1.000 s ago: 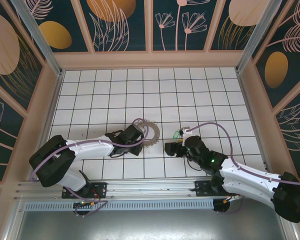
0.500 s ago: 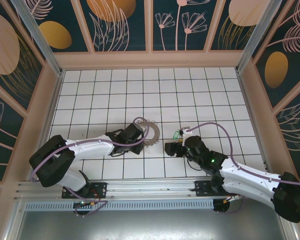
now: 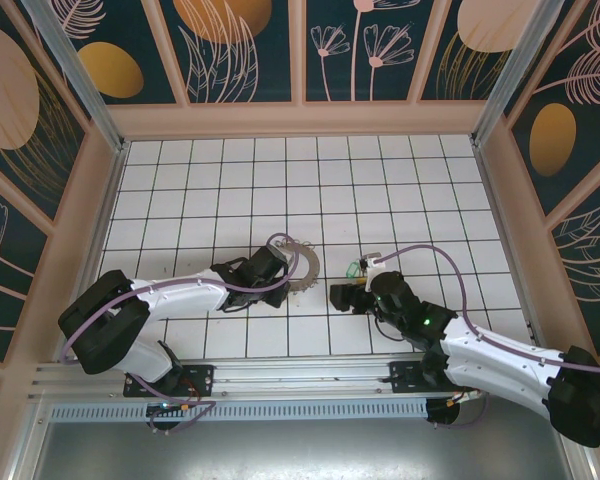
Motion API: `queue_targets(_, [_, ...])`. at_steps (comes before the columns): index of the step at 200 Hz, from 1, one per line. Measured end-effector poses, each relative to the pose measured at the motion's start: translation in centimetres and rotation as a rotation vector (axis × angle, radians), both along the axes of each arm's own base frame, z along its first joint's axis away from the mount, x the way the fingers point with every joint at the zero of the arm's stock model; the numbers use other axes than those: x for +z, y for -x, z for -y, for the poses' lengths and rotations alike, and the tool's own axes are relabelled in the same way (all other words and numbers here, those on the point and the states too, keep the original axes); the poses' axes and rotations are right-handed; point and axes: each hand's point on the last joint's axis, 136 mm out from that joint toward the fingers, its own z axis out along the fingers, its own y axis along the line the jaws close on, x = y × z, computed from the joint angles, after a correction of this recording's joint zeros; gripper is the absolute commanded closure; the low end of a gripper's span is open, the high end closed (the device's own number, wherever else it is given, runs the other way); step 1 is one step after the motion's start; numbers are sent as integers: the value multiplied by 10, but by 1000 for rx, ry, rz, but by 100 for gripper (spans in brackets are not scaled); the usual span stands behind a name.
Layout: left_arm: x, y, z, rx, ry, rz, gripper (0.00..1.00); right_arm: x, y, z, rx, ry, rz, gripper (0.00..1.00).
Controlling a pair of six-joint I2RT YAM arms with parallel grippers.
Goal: Put the keys on the keyring
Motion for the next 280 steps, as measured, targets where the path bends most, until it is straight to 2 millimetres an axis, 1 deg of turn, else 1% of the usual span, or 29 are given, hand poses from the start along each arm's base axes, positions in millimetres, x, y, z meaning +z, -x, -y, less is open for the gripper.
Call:
queue_targets(77, [-1, -4, 5, -13, -5, 5, 77, -2, 1, 2, -1, 1, -1, 19])
queue_targets(155, [-3, -6, 8, -14, -8, 0, 77, 3, 2, 2, -1, -16, 12, 19])
queue_targets(184, [-4, -5, 8, -15, -10, -3, 78, 5, 2, 3, -2, -22, 17, 19])
queue_targets(246, [-4, -4, 9, -21, -4, -11, 83, 4, 2, 4, -5, -17, 16, 19])
queue_targets(280, [-6, -3, 11, -28, 3, -20, 83, 3, 2, 4, -5, -12, 13, 19])
